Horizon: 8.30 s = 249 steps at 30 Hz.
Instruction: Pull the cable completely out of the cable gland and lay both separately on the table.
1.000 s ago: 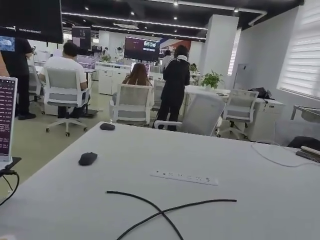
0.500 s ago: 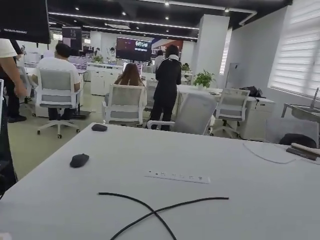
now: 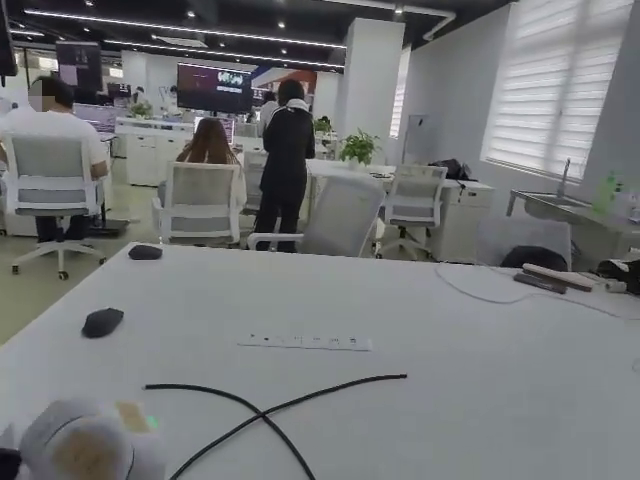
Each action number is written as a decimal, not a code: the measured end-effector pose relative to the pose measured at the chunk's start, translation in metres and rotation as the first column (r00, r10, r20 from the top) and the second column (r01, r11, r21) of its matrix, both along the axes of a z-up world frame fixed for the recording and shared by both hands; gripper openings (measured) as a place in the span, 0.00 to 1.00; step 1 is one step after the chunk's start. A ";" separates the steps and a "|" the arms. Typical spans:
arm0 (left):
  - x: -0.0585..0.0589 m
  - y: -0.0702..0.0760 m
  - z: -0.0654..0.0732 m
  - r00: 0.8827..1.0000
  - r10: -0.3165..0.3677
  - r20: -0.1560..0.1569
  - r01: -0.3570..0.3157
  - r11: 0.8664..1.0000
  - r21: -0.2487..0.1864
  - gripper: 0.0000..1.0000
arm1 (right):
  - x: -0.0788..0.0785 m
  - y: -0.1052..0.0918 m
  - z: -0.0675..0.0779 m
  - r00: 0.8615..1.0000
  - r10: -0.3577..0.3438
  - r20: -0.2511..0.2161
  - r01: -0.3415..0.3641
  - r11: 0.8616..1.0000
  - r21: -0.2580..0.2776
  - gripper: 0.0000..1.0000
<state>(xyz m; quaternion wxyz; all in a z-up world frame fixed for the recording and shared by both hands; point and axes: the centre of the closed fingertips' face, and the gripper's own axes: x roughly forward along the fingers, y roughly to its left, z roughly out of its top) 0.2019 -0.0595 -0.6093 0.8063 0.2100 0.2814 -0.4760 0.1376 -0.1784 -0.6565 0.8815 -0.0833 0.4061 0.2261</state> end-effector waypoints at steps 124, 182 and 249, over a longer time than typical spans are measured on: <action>-0.041 -0.027 0.098 0.865 -0.480 0.150 0.483 0.875 0.012 0.24 | 0.025 0.099 0.123 0.626 0.688 0.367 -0.762 0.639 0.102 0.02; -0.037 -0.026 0.149 0.867 -0.345 0.359 0.418 0.897 -0.147 0.16 | 0.019 0.098 0.193 0.774 0.568 0.281 -0.599 0.511 0.617 0.25; -0.019 -0.029 0.084 0.927 -0.374 -0.008 0.368 0.915 -0.165 0.16 | 0.042 0.099 0.124 0.496 0.856 0.147 -0.658 0.481 -0.579 0.12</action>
